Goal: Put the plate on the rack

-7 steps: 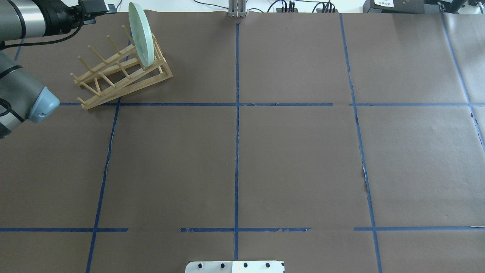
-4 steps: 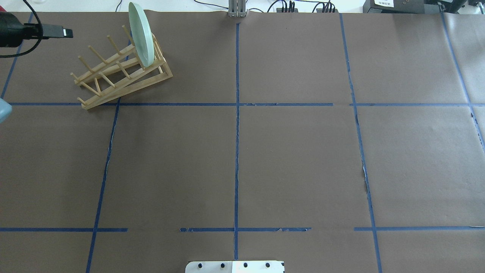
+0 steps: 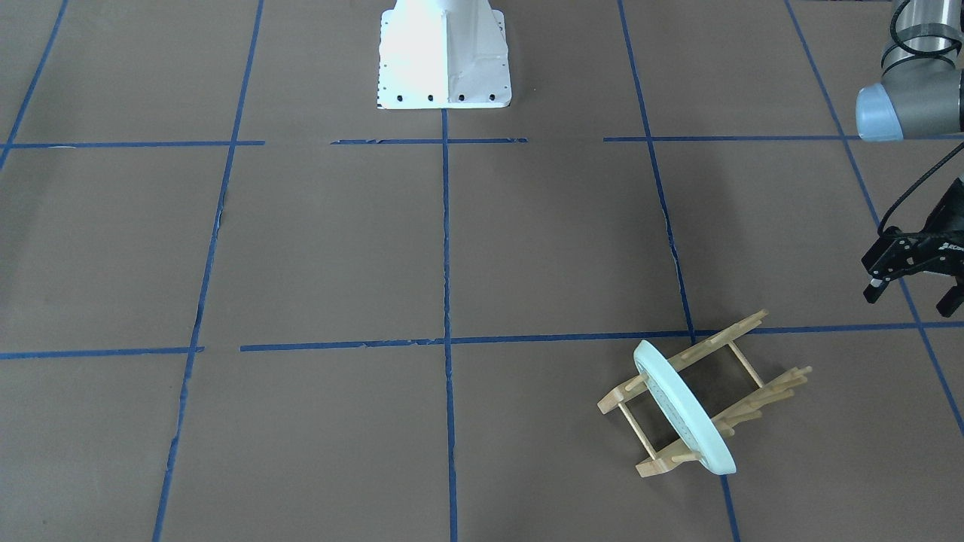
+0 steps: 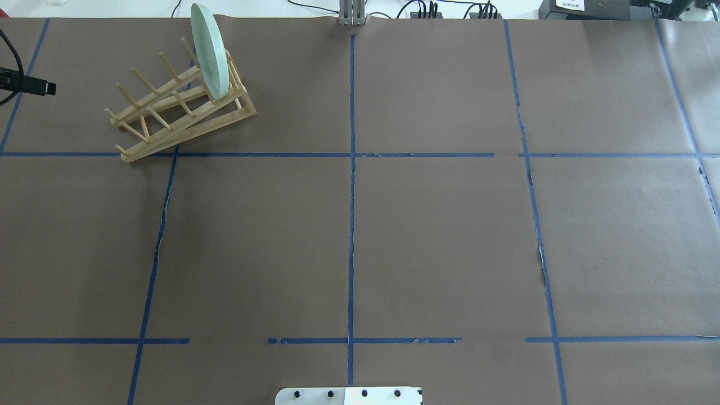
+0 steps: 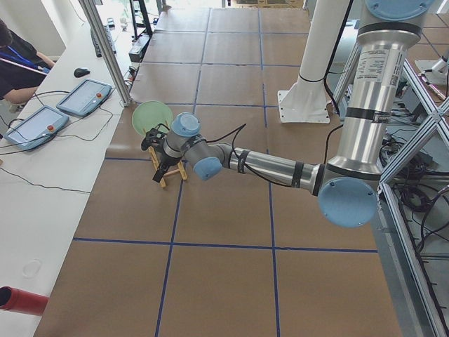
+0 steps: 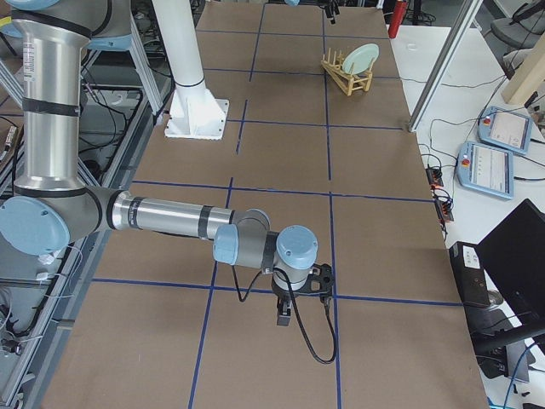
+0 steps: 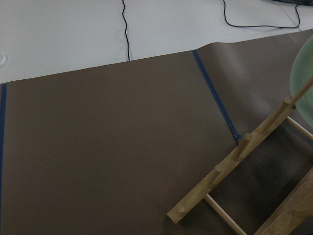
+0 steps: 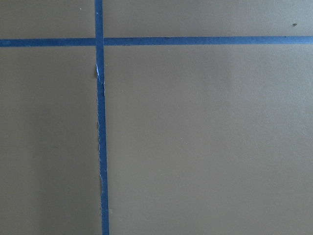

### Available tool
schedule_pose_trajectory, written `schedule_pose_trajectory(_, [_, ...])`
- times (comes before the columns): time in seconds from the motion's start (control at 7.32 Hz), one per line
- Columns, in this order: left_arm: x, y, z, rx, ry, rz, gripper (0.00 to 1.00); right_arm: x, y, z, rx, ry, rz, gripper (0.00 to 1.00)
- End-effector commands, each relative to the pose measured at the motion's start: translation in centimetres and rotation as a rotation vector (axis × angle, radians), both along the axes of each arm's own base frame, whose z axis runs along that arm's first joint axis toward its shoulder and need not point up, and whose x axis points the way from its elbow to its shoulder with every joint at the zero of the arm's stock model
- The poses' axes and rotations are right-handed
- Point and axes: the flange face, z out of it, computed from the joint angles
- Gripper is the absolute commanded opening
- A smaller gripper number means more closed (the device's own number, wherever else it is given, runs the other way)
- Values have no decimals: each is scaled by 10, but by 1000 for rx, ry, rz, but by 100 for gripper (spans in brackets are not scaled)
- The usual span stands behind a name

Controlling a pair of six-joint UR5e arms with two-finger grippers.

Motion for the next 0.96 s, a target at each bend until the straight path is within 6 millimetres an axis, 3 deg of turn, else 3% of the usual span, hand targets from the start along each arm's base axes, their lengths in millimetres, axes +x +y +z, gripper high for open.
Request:
schedule_pose_trajectory(0.0, [-41, 0, 34, -66, -142, 136, 100, 0, 0, 1, -1, 0, 0, 100])
schedule_pose_trajectory(0.14, [-63, 8, 51, -101, -96, 209, 100, 0, 0, 1, -1, 0, 0, 100])
schedule_pose_trajectory(0.68, [-77, 29, 88, -391, -44, 232, 100, 0, 0, 0, 0, 0, 0, 100])
schedule_pose_trajectory(0.82, [-95, 34, 99, -483, -12, 206, 100, 0, 0, 0, 0, 0, 0, 100])
